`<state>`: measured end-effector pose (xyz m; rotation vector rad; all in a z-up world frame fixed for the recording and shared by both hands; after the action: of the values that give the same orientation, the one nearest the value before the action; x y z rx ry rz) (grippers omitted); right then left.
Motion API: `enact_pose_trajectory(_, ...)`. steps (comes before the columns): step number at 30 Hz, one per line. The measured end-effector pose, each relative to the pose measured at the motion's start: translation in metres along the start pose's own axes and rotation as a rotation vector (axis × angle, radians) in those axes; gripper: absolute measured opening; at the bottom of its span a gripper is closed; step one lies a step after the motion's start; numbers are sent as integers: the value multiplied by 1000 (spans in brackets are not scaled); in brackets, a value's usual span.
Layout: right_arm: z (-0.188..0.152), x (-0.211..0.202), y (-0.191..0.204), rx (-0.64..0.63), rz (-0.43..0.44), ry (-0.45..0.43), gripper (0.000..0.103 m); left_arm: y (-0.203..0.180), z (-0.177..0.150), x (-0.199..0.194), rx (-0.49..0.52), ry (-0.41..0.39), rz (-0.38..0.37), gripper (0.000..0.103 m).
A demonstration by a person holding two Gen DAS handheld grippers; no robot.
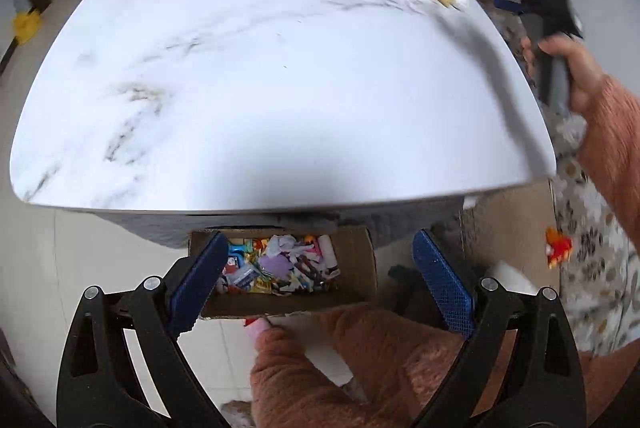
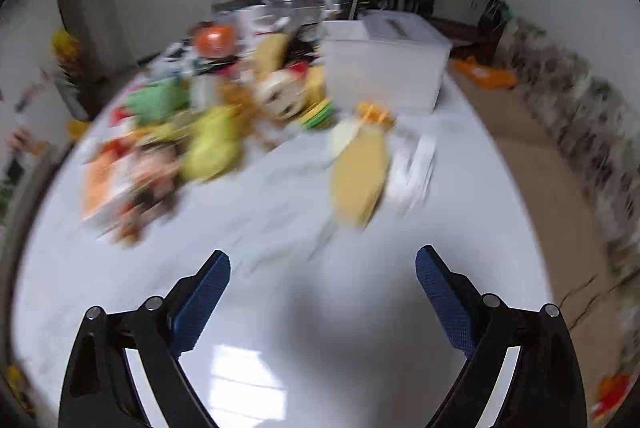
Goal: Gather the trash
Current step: 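Grasp the yellow sponge half with the right tool, then grasp the orange SOFT tissue pack with left tool while right holds sponge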
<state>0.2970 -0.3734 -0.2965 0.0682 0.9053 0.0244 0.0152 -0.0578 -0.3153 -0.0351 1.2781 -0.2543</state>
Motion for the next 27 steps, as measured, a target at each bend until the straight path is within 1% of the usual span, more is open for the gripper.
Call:
enact_pose_trajectory(2, 20, 32, -16, -42, -66, 33, 91, 1, 0, 3, -33, 8, 22, 91)
enact_pose_trajectory(3, 26, 46, -21, -51, -86, 54, 87, 2, -2, 5, -51, 19, 38, 91)
enact_pose_trajectory(5, 29, 70, -29, -60, -112, 97, 85, 5, -3, 7, -76, 32, 54, 91)
enact_pose_trajectory(6, 26, 77, -30, -67, -126, 122, 77, 4, -3, 9, -85, 39, 61, 91)
enact_pose_trajectory(7, 25, 88, -28, -79, -115, 152, 54, 5, -3, 10, -96, 45, 68, 91)
enact_pose_trajectory(8, 22, 92, -28, -84, -95, 169, 49, 5, -1, 12, -112, 48, 70, 91)
enact_pose_trajectory(9, 22, 87, -29, -82, -83, 157, 47, 6, 3, 11, -122, 49, 66, 91)
enact_pose_trajectory(10, 23, 81, -28, -74, -51, 139, 46, 4, 7, 12, -129, 49, 66, 91)
enact_pose_trajectory(12, 20, 60, -28, -16, 73, 109, 45, -1, 16, 15, -130, 50, 60, 91)
enact_pose_trajectory(15, 11, 21, -32, 48, 207, 66, 45, -13, 31, 21, -114, 48, 49, 91)
enact_pose_trajectory(16, 3, 4, -35, 75, 263, 56, 45, -17, 35, 24, -107, 49, 43, 91)
enact_pose_trajectory(18, -15, -27, -39, 112, 343, 45, 45, -27, 46, 29, -87, 54, 34, 91)
enact_pose_trajectory(20, -33, -49, -40, 150, 415, 50, 45, -39, 59, 33, -55, 52, 21, 91)
enact_pose_trajectory(22, -56, -66, -39, 184, 449, 57, 45, -53, 81, 40, -11, 38, 21, 91)
enact_pose_trajectory(24, -81, -80, -39, 208, 476, 69, 45, -64, 105, 44, 21, 3, 26, 91)
enact_pose_trajectory(25, -86, -83, -38, 205, 481, 77, 45, -67, 123, 47, 26, -24, 35, 91)
enact_pose_trajectory(27, -102, -93, -33, 204, 496, 89, 46, -62, 163, 52, -20, -79, 53, 91)
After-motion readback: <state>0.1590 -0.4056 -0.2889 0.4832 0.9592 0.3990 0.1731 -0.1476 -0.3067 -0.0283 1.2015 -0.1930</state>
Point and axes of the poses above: each gripper's, at about its wrist camera, not at the fingertips, and x roughly the way its jaws point, y to its left, z to its top, the point moved 9 cm from there along x, roughly the way its jaws point, and after that the axes turned 7 degrees about z, right-handed, at the moved point
